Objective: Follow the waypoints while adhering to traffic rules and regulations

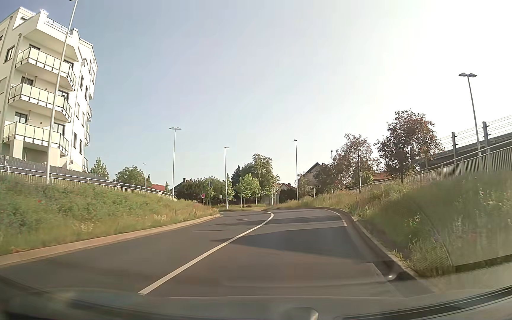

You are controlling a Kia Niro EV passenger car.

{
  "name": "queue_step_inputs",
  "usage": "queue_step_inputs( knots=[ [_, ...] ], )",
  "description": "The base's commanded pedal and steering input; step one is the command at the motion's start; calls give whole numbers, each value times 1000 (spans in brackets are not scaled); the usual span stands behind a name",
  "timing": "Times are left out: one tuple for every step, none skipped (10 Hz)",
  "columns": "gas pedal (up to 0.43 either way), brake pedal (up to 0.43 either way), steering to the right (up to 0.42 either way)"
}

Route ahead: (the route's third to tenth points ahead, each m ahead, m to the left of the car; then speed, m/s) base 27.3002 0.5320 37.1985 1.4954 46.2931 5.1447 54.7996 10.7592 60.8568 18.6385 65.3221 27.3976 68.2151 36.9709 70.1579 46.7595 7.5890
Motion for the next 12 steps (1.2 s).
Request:
queue_step_inputs(
  knots=[
    [197,30,65],
    [197,30,60],
    [197,30,56],
    [197,30,53],
    [197,30,49],
    [197,30,46],
    [197,30,43],
    [197,30,39],
    [197,30,35],
    [197,30,32],
    [197,30,26],
    [197,30,18]
  ],
)
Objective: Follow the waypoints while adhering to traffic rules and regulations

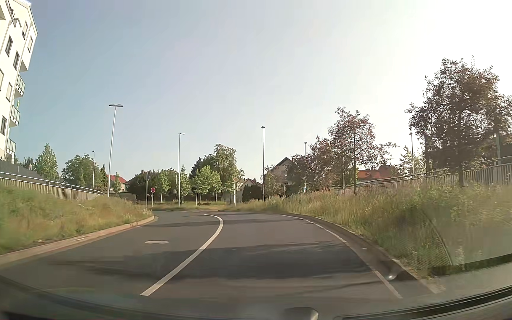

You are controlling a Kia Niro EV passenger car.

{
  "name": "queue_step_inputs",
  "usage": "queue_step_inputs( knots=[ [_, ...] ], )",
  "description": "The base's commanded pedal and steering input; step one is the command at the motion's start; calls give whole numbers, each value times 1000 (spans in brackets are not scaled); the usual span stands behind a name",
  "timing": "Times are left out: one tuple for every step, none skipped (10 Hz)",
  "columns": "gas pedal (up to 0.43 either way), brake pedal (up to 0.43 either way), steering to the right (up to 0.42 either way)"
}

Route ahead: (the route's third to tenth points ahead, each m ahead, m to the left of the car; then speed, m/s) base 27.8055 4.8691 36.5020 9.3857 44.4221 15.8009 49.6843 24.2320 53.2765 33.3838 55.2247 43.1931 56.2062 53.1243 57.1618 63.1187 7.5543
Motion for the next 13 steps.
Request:
queue_step_inputs(
  knots=[
    [197,30,12],
    [197,30,6],
    [197,30,2],
    [197,30,0],
    [197,30,-2],
    [197,30,-6],
    [197,30,-12],
    [197,30,-18],
    [197,30,-22],
    [197,30,-29],
    [189,30,-37],
    [189,30,-43],
    [189,30,-51]
  ],
)
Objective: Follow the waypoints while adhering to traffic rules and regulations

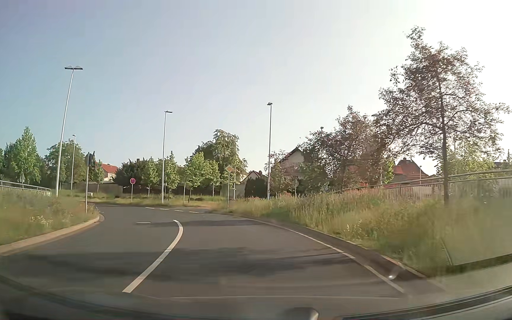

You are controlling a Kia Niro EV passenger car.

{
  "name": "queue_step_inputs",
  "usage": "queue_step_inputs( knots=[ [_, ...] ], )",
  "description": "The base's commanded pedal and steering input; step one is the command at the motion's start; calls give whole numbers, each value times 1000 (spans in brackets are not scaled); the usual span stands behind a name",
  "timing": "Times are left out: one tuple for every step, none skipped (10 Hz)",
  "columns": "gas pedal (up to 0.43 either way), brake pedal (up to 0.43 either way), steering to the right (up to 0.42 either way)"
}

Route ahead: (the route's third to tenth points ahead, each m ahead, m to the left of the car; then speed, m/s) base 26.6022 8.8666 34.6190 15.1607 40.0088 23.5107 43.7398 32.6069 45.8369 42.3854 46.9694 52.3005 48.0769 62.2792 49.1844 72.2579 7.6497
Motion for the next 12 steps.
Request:
queue_step_inputs(
  knots=[
    [189,30,-57],
    [177,30,-64],
    [177,30,-71],
    [169,30,-76],
    [169,30,-81],
    [169,30,-82],
    [157,30,-82],
    [157,30,-83],
    [157,30,-84],
    [150,30,-86],
    [150,30,-90],
    [150,30,-94]
  ],
)
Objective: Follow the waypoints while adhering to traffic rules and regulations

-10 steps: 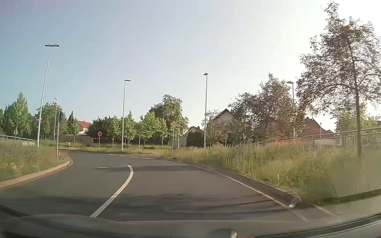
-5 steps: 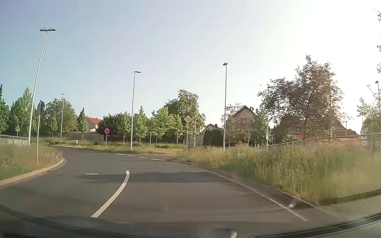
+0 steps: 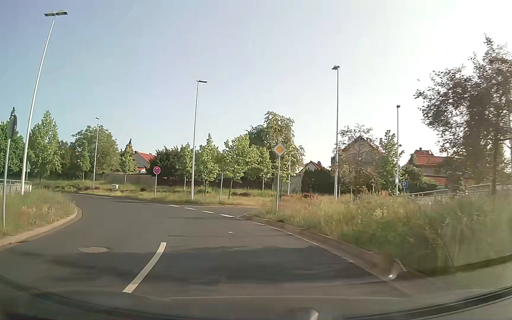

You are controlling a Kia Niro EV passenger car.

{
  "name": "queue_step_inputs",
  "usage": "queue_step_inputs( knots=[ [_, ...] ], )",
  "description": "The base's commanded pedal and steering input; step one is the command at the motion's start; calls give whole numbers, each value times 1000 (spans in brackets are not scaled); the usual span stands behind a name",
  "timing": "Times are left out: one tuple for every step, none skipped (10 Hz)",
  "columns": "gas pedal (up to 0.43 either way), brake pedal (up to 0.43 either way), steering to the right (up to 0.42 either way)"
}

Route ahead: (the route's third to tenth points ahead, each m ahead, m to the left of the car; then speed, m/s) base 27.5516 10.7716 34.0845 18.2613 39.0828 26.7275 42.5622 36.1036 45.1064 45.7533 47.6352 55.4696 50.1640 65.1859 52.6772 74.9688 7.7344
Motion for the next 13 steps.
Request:
queue_step_inputs(
  knots=[
    [138,30,-99],
    [138,30,-103],
    [138,30,-105],
    [130,30,-106],
    [130,30,-106],
    [130,30,-107],
    [130,30,-108],
    [118,30,-109],
    [118,30,-110],
    [118,30,-111],
    [118,30,-113],
    [118,30,-112],
    [118,30,-113]
  ],
)
